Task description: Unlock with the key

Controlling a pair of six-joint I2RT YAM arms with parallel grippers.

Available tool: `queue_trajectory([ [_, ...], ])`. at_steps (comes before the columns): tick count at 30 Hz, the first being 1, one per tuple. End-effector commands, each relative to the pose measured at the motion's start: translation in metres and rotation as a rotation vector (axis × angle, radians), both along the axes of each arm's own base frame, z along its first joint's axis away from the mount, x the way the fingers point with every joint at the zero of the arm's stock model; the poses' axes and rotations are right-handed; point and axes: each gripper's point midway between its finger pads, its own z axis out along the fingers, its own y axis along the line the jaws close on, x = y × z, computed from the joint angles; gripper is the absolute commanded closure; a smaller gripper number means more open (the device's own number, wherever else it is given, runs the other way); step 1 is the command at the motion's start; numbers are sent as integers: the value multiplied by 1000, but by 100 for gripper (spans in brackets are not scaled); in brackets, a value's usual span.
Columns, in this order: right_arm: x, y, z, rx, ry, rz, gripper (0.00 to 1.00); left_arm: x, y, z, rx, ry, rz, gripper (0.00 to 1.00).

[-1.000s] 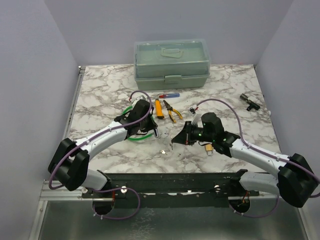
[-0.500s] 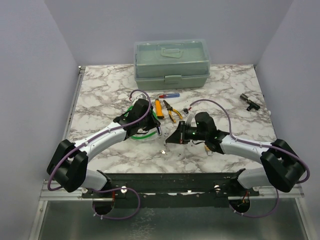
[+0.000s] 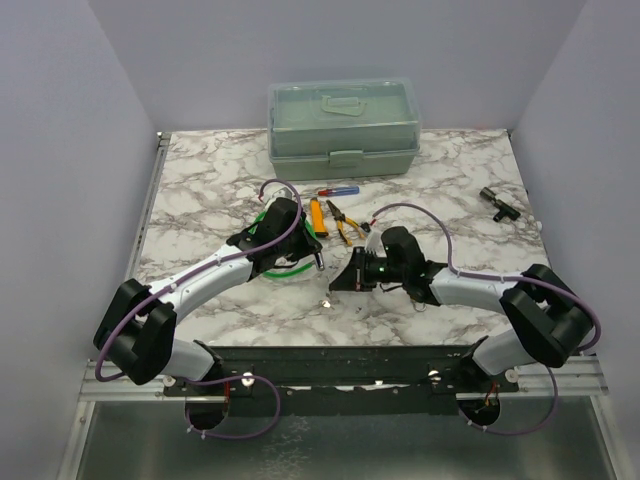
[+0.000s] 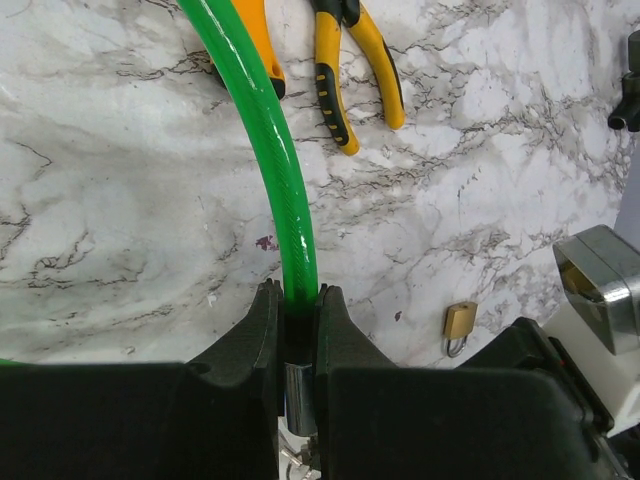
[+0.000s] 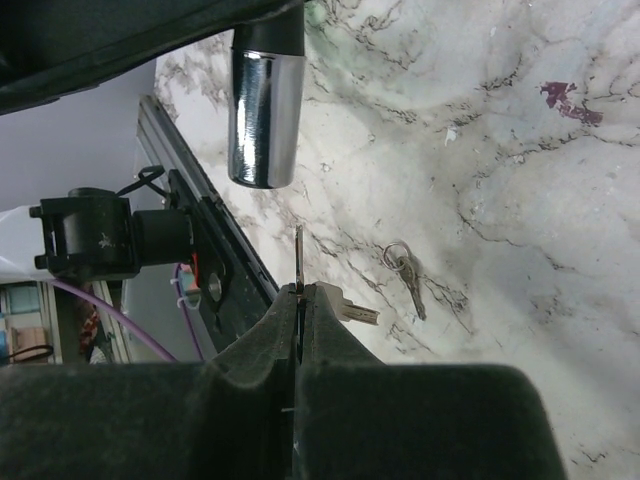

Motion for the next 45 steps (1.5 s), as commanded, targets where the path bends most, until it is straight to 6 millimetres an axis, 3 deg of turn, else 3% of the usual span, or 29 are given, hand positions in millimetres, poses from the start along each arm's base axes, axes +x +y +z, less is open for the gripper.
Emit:
queue_trajectory([
  [1, 6, 10, 7, 25, -24, 12, 100, 2, -6, 17, -64, -41, -8, 100],
  [28, 12, 15, 17, 44, -53, 11, 99, -2, -11, 15, -95, -27, -23, 100],
  [45, 14, 11, 10, 19, -40, -21, 100, -2, -10, 19, -103, -38, -19, 100],
])
